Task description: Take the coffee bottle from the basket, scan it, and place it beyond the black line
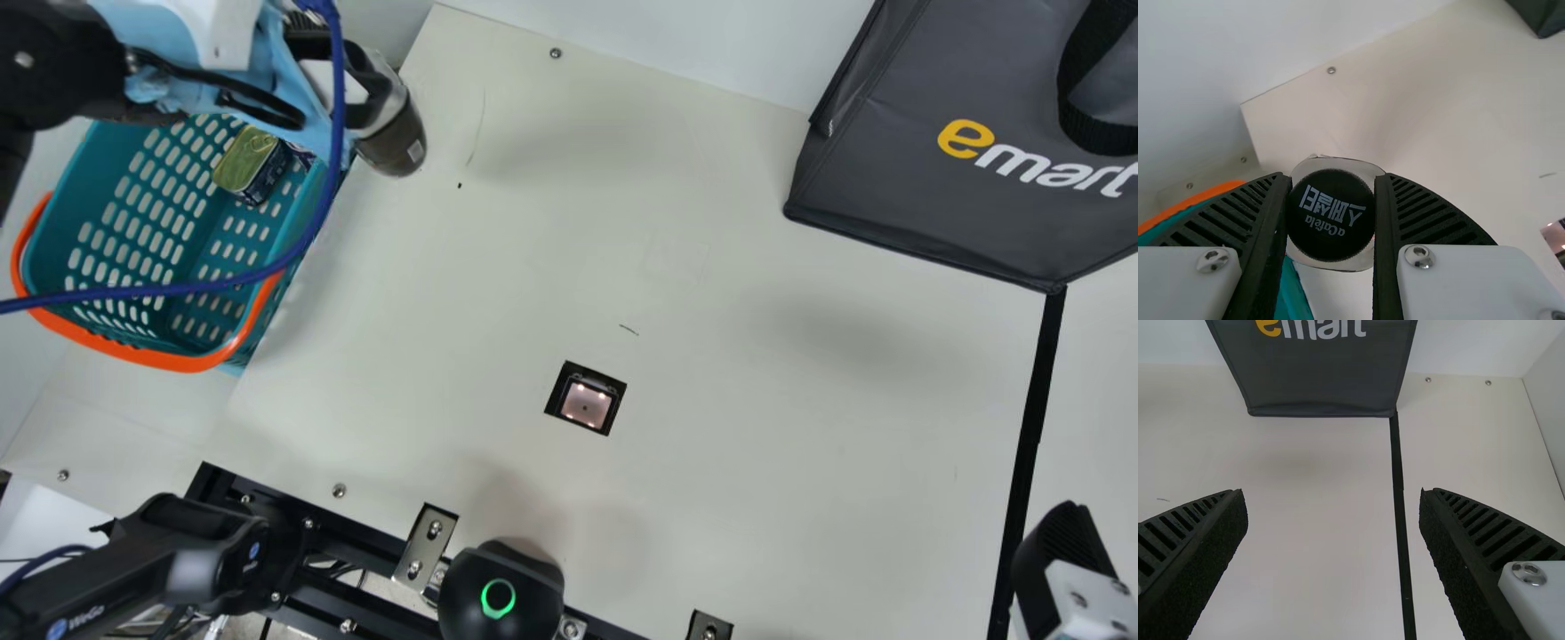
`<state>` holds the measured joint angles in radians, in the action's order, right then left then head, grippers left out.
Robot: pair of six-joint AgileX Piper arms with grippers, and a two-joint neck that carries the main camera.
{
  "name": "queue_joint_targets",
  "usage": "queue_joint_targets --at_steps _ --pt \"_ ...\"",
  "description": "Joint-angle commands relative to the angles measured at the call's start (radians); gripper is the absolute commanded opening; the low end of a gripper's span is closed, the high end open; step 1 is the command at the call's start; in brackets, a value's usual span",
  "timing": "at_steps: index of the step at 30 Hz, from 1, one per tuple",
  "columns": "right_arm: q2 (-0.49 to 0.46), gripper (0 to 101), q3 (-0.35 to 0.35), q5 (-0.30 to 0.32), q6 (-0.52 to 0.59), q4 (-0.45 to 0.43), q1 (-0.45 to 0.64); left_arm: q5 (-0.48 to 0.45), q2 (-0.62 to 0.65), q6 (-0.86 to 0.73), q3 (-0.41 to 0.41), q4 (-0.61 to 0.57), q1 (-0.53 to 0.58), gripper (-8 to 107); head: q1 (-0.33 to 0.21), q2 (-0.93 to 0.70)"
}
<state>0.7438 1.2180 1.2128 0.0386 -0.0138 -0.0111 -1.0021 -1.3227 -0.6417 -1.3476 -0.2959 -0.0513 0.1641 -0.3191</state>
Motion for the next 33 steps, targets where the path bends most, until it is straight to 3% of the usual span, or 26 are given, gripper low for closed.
queue_joint_targets --at_steps 1,22,33 --pt "0.000 91 0.000 0.000 0.000 0.000 0.000 -0.007 0.001 -0.003 0.003 0.002 0.034 10 -0.026 -0.002" --pt "0.000 91 0.000 0.000 0.000 0.000 0.000 -0.066 -0.027 -0.015 0.008 -0.003 0.256 10 -0.026 -0.002" --pt "0.000 91 0.000 0.000 0.000 0.000 0.000 -0.046 -0.039 0.003 0.030 -0.056 0.324 10 -0.026 -0.002"
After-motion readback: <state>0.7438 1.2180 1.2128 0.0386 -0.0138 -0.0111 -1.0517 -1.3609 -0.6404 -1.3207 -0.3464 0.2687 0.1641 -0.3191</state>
